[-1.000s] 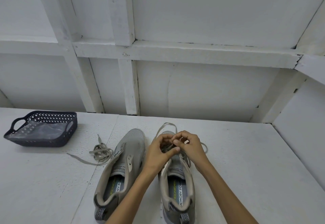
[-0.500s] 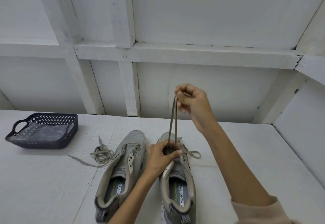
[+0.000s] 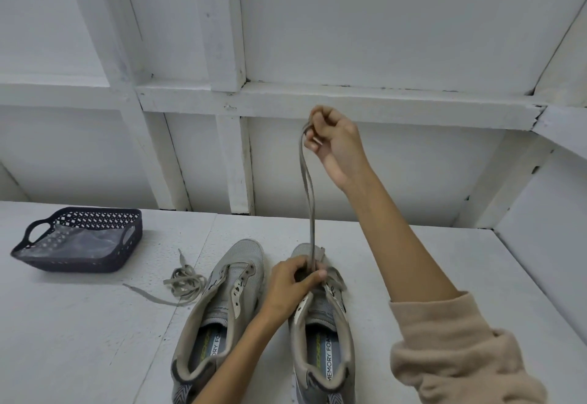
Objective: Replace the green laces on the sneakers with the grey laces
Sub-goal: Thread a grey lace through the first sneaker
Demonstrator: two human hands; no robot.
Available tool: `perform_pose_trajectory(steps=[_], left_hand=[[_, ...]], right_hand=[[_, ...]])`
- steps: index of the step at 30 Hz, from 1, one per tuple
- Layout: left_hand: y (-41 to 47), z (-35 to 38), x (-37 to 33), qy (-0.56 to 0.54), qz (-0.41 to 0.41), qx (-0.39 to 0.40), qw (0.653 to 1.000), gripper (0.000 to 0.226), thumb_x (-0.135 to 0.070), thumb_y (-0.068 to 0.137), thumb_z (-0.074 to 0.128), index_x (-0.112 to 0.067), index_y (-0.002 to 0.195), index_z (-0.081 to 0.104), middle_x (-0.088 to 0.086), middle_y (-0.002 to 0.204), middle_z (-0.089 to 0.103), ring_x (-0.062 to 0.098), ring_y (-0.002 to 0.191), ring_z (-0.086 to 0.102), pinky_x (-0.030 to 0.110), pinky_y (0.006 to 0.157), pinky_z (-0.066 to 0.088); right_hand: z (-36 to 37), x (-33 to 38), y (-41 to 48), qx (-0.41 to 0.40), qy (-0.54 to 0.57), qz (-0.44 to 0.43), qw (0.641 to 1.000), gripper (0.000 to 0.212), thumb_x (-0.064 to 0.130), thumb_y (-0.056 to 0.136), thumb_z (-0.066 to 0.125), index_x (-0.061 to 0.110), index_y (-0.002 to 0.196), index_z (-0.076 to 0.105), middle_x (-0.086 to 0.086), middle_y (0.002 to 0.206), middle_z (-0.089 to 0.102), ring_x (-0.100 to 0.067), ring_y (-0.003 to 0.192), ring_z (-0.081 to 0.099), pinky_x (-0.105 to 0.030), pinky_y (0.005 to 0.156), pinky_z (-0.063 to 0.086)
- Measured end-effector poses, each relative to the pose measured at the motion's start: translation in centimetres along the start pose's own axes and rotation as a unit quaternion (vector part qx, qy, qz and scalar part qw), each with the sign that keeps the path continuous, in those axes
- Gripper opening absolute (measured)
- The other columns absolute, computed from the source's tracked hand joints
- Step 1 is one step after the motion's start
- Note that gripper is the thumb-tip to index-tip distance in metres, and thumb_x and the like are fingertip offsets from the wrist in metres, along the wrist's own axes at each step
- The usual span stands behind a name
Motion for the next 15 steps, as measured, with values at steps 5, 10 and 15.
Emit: perform_pose_trajectory(steps=[5,10,15], left_hand=[[1.0,-2.3,0.5,-0.107,-0.085,-0.184,0.973,0.026,-0.021,0.093,0.051,-0.019,0.116,0.064,-0.006,0.124,0.058,0.008,0.120,0.050,0.020,0.097,0.036],[3.3,-2.0,3.1,0.012,-0.212,-0.136,0.968,0.040,0.002,0.093,0.036,-0.011,0.129,0.049,0.010,0.132,0.052,0.026,0.112,0.054,0.039,0.095,0.046],[3.8,-2.8,4.7,-0.095,-0.237,-0.197,0.947,0.040,0.015,0.086,0.038,-0.016,0.101,0.060,0.009,0.115,0.060,0.021,0.096,0.060,0.043,0.090,0.054]], right_hand=[[-2.6,-1.2,-1.0,-0.028,0.039,0.018,0.999,0.016,0.000,0.098,0.047,0.008,0.088,0.055,-0.002,0.069,0.050,-0.012,0.057,0.048,-0.021,0.047,0.036],[-3.5,-1.9,-1.9,-0.030,0.052,0.031,0.998,0.014,0.003,0.098,0.047,0.010,0.088,0.055,-0.002,0.071,0.049,-0.011,0.056,0.049,-0.021,0.046,0.035],[-4.2,-3.1,-2.4,-0.022,0.057,0.045,0.997,0.012,0.003,0.097,0.049,0.010,0.090,0.056,-0.002,0.072,0.052,-0.011,0.057,0.050,-0.021,0.047,0.037]])
Point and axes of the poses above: each hand's wrist, its own y-axis towards the middle knuckle, its own z-axis out of the palm, x = y × z, the point moved 6 cm from there along y, towards the middle knuckle
